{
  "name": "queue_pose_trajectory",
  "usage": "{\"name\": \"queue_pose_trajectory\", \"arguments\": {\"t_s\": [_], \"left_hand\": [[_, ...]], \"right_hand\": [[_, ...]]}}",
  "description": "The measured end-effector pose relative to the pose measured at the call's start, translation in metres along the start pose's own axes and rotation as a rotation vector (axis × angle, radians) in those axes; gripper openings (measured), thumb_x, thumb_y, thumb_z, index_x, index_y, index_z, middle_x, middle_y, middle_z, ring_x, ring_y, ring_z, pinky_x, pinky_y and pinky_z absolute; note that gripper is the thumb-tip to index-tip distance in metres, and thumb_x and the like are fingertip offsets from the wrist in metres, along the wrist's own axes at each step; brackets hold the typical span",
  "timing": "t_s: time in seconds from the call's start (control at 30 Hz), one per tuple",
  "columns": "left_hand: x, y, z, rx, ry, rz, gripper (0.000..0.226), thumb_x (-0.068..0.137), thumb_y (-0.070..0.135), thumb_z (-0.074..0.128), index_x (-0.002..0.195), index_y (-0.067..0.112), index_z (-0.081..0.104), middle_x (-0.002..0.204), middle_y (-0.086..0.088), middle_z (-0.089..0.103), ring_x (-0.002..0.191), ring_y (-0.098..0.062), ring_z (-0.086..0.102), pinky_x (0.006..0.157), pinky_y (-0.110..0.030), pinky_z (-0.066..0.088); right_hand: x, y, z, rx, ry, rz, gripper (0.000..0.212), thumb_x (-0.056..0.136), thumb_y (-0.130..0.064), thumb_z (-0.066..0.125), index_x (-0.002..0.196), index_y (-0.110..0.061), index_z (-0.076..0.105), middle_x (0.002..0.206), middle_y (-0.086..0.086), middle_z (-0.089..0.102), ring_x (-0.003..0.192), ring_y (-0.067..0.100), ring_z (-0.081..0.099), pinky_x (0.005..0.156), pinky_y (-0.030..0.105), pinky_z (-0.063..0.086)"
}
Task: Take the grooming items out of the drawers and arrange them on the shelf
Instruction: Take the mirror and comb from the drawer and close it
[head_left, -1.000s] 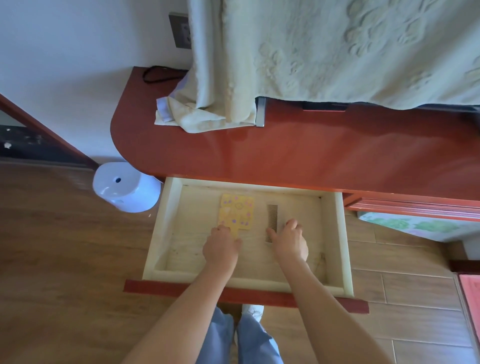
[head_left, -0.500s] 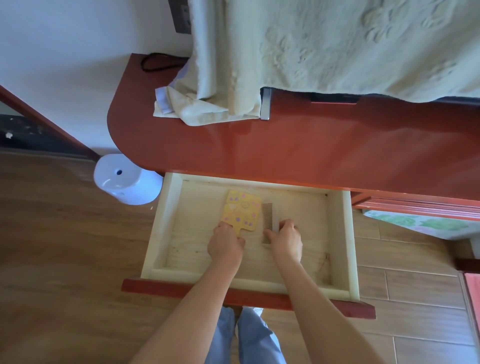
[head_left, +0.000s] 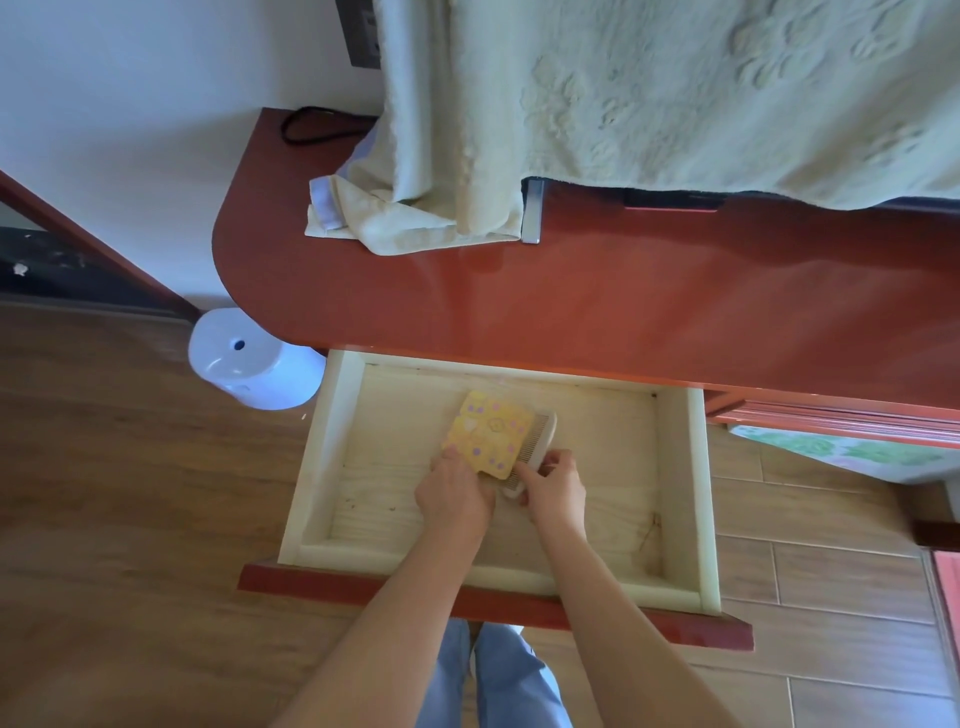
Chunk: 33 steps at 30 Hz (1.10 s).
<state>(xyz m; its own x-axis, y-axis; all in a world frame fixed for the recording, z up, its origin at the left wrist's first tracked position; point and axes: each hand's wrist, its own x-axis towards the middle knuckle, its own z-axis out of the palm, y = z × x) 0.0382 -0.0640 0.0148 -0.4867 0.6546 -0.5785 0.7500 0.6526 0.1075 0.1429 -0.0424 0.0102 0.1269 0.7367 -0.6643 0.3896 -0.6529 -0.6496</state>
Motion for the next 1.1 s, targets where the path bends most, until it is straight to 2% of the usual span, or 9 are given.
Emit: {"name": "queue_pose_trajectory", "arguments": {"t_s": [0.13,0.27,0.4,0.5,0.6,0.73,0.87,0.97,1.1], "left_hand": [[-0.004,-0.011,-0.009,-0.211,-0.097,0.079,0.046,0.083,0.030,0.063,0.122,0.008,0.050,0.108,-0.010,0.066,0.099,-0.029,0.063,0.078,-0.035,0.048],[-0.011,-0.027,-0.028,-0.871,-0.455,0.055,0.020,0.085,0.007,0.064,0.105,0.004,0.062,0.058,-0.002,0.059,0.048,-0.012,0.053,0.046,-0.026,0.043],[-0.030,-0.040,-0.049,-0.948,-0.557,0.161,0.018,0.087,0.002,0.062,0.104,0.004,0.062,0.051,0.001,0.054,0.042,-0.008,0.051,0.043,-0.021,0.044],[-0.047,-0.043,-0.064,-0.942,-0.597,0.256,0.013,0.087,0.003,0.061,0.099,0.006,0.063,0.052,0.001,0.054,0.044,-0.011,0.051,0.045,-0.021,0.045],[-0.060,-0.041,-0.081,-0.921,-0.547,0.331,0.010,0.088,0.003,0.060,0.095,0.010,0.063,0.054,0.010,0.057,0.046,-0.012,0.049,0.049,-0.022,0.046],[-0.055,-0.026,-0.108,-0.941,-0.305,0.370,0.010,0.090,0.006,0.057,0.096,0.010,0.063,0.066,0.004,0.052,0.045,-0.010,0.045,0.048,-0.023,0.045],[-0.026,0.005,-0.130,-0.959,-0.076,0.269,0.014,0.091,0.009,0.053,0.102,0.011,0.061,0.066,0.003,0.047,0.049,-0.011,0.045,0.046,-0.024,0.042],[-0.004,0.033,-0.138,-0.904,-0.048,0.240,0.020,0.091,0.010,0.051,0.108,0.008,0.060,0.088,-0.006,0.056,0.060,-0.017,0.050,0.041,-0.021,0.041],[0.008,0.072,-0.140,-0.797,-0.080,0.256,0.025,0.092,0.011,0.050,0.115,0.008,0.060,0.098,-0.006,0.056,0.061,-0.021,0.053,0.039,-0.021,0.040]], "right_hand": [[0.000,0.002,-0.005,0.051,-0.044,-0.005,0.025,0.083,-0.021,0.067,0.099,-0.015,0.048,0.092,0.005,0.067,0.064,0.015,0.059,0.048,0.019,0.041],[-0.009,0.000,-0.020,0.086,-0.081,-0.039,0.022,0.086,-0.021,0.065,0.103,-0.013,0.053,0.076,-0.002,0.067,0.049,0.010,0.051,0.038,0.013,0.037],[-0.027,-0.004,-0.040,0.151,-0.164,-0.100,0.015,0.087,-0.021,0.064,0.100,-0.016,0.057,0.064,-0.004,0.068,0.046,0.009,0.046,0.040,0.016,0.035],[-0.046,-0.009,-0.057,0.210,-0.192,-0.142,0.013,0.087,-0.021,0.064,0.097,-0.018,0.058,0.068,-0.002,0.071,0.052,0.013,0.047,0.047,0.022,0.038],[-0.059,-0.019,-0.074,0.241,-0.147,-0.202,0.009,0.087,-0.021,0.064,0.094,-0.024,0.058,0.071,-0.001,0.071,0.056,0.015,0.047,0.051,0.027,0.039],[-0.055,-0.054,-0.095,0.283,-0.001,-0.322,0.007,0.088,-0.018,0.062,0.092,-0.024,0.059,0.076,-0.002,0.066,0.047,0.009,0.047,0.043,0.023,0.036],[-0.026,-0.100,-0.103,0.194,0.108,-0.386,0.017,0.088,-0.022,0.061,0.104,-0.018,0.060,0.082,-0.003,0.065,0.046,0.011,0.050,0.046,0.023,0.037],[-0.005,-0.125,-0.102,0.077,0.163,-0.376,0.021,0.090,-0.025,0.059,0.109,-0.017,0.061,0.090,-0.003,0.068,0.049,0.009,0.053,0.045,0.011,0.039],[0.020,-0.141,-0.105,0.037,0.241,-0.316,0.027,0.090,-0.025,0.058,0.115,-0.014,0.060,0.100,0.002,0.070,0.055,0.011,0.058,0.050,0.020,0.041]]}}
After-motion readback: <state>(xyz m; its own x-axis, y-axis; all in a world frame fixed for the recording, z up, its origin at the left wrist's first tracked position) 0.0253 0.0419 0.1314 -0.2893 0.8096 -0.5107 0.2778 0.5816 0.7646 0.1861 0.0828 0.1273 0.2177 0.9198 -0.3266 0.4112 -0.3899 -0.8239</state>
